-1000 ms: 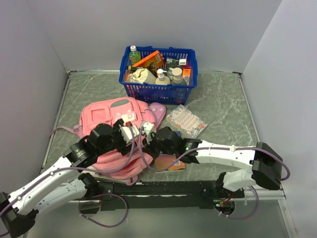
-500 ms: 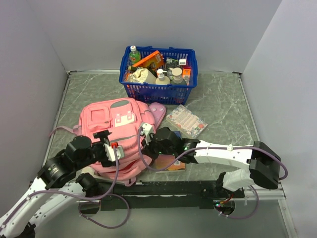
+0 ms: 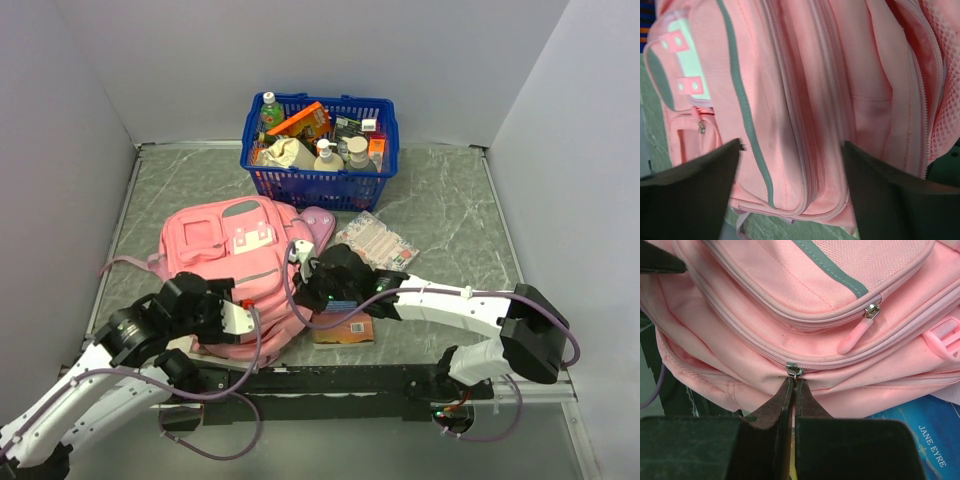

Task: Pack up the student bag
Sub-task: Unzip the student bag at the center of the board.

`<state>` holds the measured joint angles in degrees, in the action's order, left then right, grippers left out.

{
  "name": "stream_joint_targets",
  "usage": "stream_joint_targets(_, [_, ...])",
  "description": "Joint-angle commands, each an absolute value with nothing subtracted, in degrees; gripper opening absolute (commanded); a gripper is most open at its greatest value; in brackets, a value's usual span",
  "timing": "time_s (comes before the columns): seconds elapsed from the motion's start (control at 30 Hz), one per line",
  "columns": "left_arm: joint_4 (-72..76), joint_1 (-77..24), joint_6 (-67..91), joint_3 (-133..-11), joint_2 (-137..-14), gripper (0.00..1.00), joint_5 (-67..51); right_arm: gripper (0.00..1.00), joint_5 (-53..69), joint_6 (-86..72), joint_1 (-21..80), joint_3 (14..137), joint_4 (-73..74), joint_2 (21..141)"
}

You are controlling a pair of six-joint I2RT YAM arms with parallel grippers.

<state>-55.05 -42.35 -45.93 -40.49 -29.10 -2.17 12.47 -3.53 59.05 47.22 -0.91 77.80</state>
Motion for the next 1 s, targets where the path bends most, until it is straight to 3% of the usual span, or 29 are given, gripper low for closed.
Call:
stream_joint_targets(0.0, [-50.6, -40.9, -46.7, -39.9, -32.5, 0.71, -0.2, 0.0, 11.7, -1.8, 57.1, 48.3, -2.5, 77.0])
stream_joint_targets(0.03, [-49.8, -40.3, -45.8, -40.3, -33.2, 0.57, -0.2, 0.0, 12.0, -1.7, 56.5, 48.2, -2.6, 76.9])
stream_joint_targets(0.1, [-48.5, -37.8, -44.7, -41.3, -35.2, 0.42, -0.9, 0.0, 12.6, -1.5, 55.8, 47.6, -2.9, 76.6])
stream_joint_targets(0.13, [-48.5, -36.7, -44.6, -42.4, -37.3, 0.28, -3.0, 0.0, 12.7, -1.3, 55.0, 47.3, -3.0, 76.2])
stream_joint_targets(0.23, [-49.2, -31.1, -44.6, -45.5, -42.7, 0.18, -9.5, 0.0, 14.0, -0.8, 52.4, 46.9, -3.2, 76.0])
stream_joint_targets(0.33, [-46.9, -27.0, -42.3, -48.4, -49.0, 0.01, -13.9, 0.0, 14.7, 1.0, 50.2, 48.4, -2.6, 77.0])
stream_joint_targets(0.53, [-45.6, -26.8, -33.1, -59.1, -59.6, 0.01, -27.8, 0.0, 16.0, 2.8, 49.0, 56.9, 2.7, 82.3])
stream_joint_targets(0.7, [-42.8, -27.4, -27.9, -62.1, -61.0, 0.01, -36.4, 0.0, 15.4, 2.1, 53.3, 61.2, 3.6, 84.6])
stream_joint_targets(0.77, [-43.9, -27.6, -27.0, -62.9, -60.6, 0.13, -38.0, 0.0, 14.3, 1.9, 54.7, 61.0, 3.3, 84.9])
stream_joint_targets(0.8, [-44.7, -27.6, -26.6, -63.0, -59.9, 0.52, -38.2, 0.0, 14.1, 1.2, 55.1, 60.6, 3.0, 84.8])
stream_joint_targets(0.83, [-46.1, -27.6, -27.2, -63.6, -59.8, 0.66, -38.4, 0.0, 13.7, 0.6, 55.1, 59.6, 2.6, 84.6])
stream_joint_targets(0.87, [-48.0, -27.6, -29.9, -64.1, -59.4, 0.72, -38.0, 0.0, 13.4, 0.5, 55.1, 59.1, 2.1, 84.4])
stream_joint_targets(0.97, [-53.9, -26.5, -36.0, -63.4, -56.7, 0.74, -30.1, 0.0, 11.2, 1.1, 54.8, 57.3, 2.5, 83.3])
